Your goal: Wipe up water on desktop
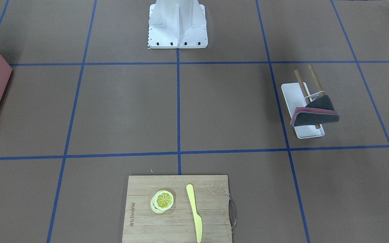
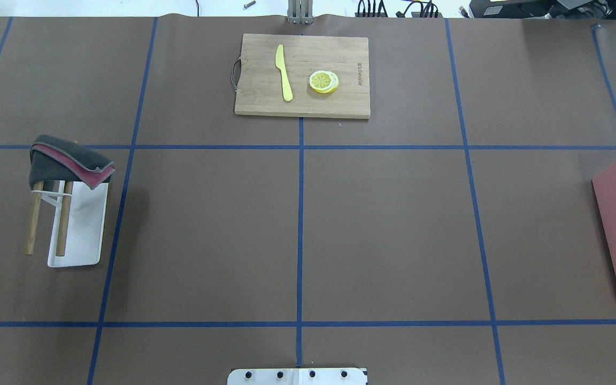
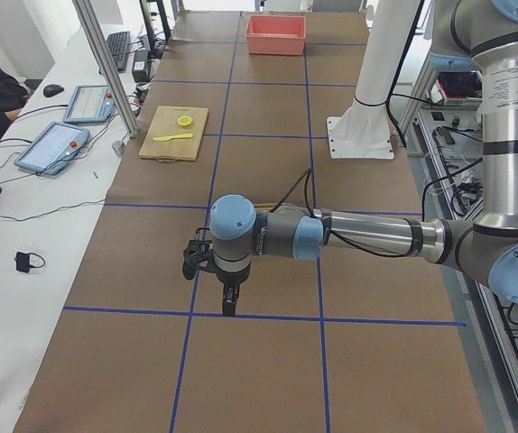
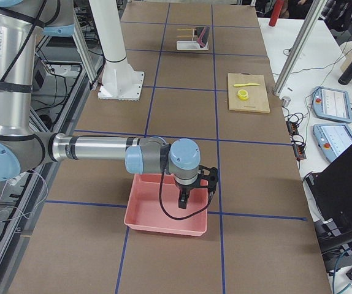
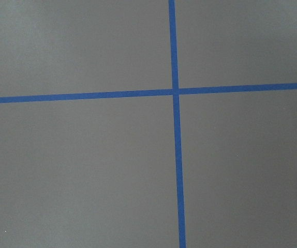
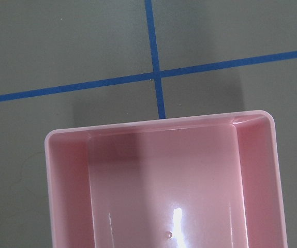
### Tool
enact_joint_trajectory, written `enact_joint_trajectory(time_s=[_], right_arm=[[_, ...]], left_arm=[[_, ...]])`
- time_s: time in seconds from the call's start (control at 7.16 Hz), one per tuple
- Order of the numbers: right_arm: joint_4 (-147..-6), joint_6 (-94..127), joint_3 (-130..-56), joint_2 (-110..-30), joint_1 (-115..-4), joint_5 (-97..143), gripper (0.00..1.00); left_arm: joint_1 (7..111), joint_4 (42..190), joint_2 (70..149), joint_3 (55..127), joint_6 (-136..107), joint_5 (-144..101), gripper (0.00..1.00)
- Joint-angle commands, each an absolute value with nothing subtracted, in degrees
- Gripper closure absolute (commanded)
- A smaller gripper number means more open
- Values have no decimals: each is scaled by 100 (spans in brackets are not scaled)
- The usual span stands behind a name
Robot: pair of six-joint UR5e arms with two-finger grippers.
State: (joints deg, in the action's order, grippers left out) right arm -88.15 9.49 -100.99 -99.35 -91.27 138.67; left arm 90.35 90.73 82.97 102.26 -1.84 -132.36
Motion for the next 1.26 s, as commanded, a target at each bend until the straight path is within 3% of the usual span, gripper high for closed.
enact_joint_trajectory(time_s=[0.0, 1.12], right_arm=[[-8815, 958, -10133, -9932, -9132, 13887, 0], [-8815, 984, -10186, -9914, -9132, 13904, 0]], left_arm=[[9035, 9070, 8297, 10239, -185, -13254, 2], [9035, 9079, 8200, 10257, -185, -13263, 2]])
